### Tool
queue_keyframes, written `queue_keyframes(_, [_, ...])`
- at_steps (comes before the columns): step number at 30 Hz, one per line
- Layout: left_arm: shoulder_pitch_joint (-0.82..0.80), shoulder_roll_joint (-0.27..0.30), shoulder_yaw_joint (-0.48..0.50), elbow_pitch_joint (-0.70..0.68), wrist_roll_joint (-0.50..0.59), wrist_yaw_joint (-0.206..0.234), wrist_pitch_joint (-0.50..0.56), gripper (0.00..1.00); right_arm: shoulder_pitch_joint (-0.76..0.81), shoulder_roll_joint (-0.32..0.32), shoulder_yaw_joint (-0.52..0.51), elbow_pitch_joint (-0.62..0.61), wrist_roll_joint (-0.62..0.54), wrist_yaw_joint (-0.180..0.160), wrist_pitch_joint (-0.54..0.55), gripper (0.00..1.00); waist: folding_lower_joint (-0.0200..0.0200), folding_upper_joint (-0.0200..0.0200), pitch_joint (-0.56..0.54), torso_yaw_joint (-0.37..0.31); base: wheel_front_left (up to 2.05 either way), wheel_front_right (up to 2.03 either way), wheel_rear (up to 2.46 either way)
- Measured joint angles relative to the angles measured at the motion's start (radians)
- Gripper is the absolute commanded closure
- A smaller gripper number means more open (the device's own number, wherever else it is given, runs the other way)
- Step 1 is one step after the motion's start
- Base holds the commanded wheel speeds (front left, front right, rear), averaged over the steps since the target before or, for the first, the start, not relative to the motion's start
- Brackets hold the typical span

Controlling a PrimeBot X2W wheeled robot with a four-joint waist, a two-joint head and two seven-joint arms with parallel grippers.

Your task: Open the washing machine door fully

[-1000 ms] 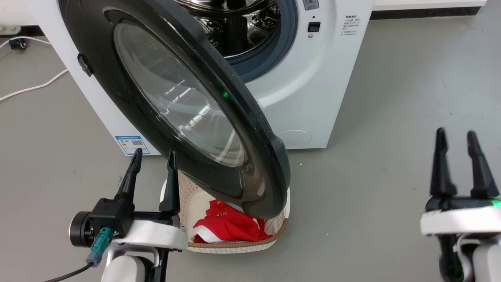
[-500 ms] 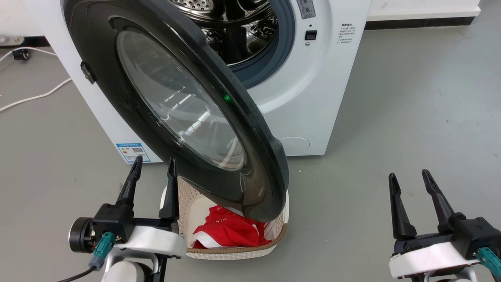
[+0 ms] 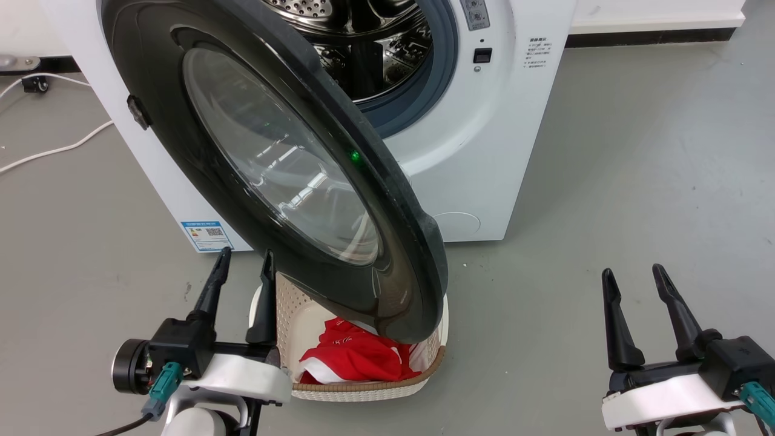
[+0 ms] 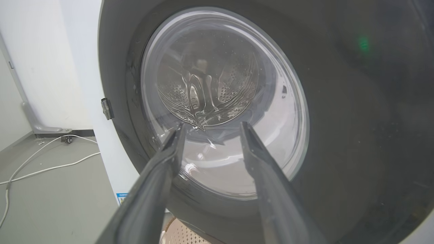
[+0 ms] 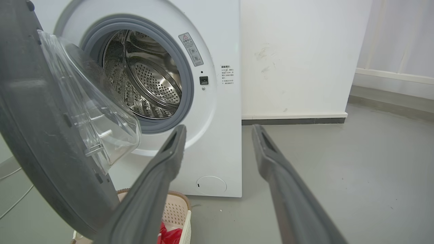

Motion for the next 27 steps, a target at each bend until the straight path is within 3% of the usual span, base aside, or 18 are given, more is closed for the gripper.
queue_keyframes(12, [-0.007, 0.0, -0.001, -0.026, -0.02, -0.006, 0.0, 1.0, 0.0, 0.0, -0.001, 0.006, 0.003, 0.0, -0.002, 0.0, 0.0, 0.0, 0.006, 0.0, 0.0, 0.0, 0.0])
queue_keyframes(27, [-0.215, 0.0, -0.014, -0.288, -0.023, 0.023, 0.0, 1.0, -0.019, 0.0, -0.01, 0.005, 0.01, 0.0, -0.007, 0.0, 0.0, 0.0, 0.038, 0.007, 0.0, 0.0, 0.0])
